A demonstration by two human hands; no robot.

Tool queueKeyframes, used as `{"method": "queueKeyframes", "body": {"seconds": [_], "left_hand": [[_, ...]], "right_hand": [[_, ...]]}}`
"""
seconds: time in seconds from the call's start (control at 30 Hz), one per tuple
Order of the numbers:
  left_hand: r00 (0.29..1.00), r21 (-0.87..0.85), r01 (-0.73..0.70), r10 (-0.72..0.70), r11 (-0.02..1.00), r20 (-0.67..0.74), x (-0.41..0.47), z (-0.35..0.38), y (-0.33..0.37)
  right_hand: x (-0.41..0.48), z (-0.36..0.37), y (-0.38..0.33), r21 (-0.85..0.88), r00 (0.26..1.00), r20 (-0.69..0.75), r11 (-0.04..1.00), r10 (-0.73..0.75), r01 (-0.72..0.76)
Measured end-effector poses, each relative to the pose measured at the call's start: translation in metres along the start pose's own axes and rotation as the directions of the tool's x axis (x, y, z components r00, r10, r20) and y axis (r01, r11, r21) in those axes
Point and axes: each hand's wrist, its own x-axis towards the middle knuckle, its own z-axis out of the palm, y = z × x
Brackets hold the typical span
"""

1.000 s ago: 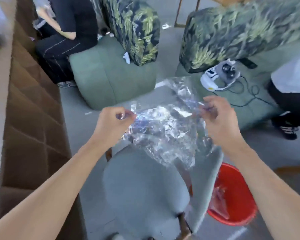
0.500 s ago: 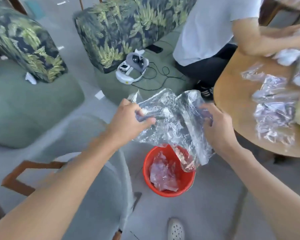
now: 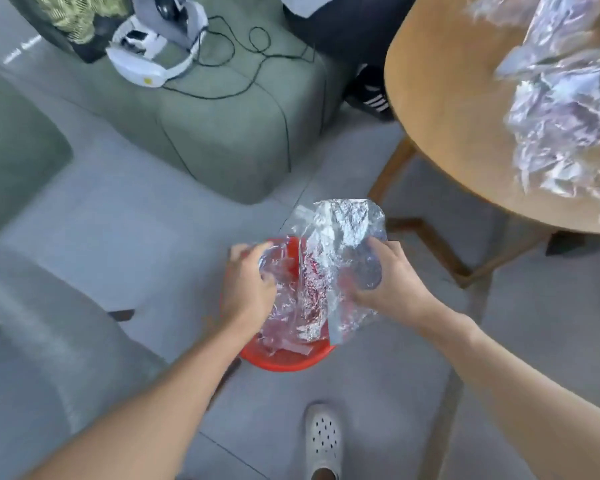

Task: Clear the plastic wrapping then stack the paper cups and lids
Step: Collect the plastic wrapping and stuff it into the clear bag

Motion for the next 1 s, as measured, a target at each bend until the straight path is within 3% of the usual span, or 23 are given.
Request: {"method": "queueKeyframes", "body": {"seconds": [0.17, 0.47, 0.73, 0.9, 1.0], "left_hand": [[0.997, -0.087, 0.069, -0.067, 0.994, 0.022, 0.003, 0.078, -0.07], [0.994, -0.114, 0.09, -0.096, 0.989, -0.046, 0.006, 0.153, -0.153], [0.972, -0.174, 0.204, -0.221, 0.963, -0.081, 0.033, 0.163, -0.187], [0.996, -0.071, 0.08, -0.077, 0.994, 0.04, 0.042, 0.172, -0.212], [0.99, -0.074, 0.062, -0.052, 0.995, 0.131, 0.047, 0.181, -0.223]], "right_hand": [[0.04, 0.075, 0.064, -0.125, 1.0, -0.012, 0.992, -0.027, 0.026], [0.102, 0.179, 0.121, -0.163, 0.994, -0.001, 0.981, -0.109, 0.107], [0.154, 0.247, 0.152, -0.158, 0.973, 0.225, 0.983, -0.06, 0.097], [0.178, 0.279, 0.187, -0.278, 0.897, 0.434, 0.96, 0.089, 0.039], [0.184, 0.289, 0.202, -0.368, 0.858, 0.478, 0.93, 0.189, 0.001]]}}
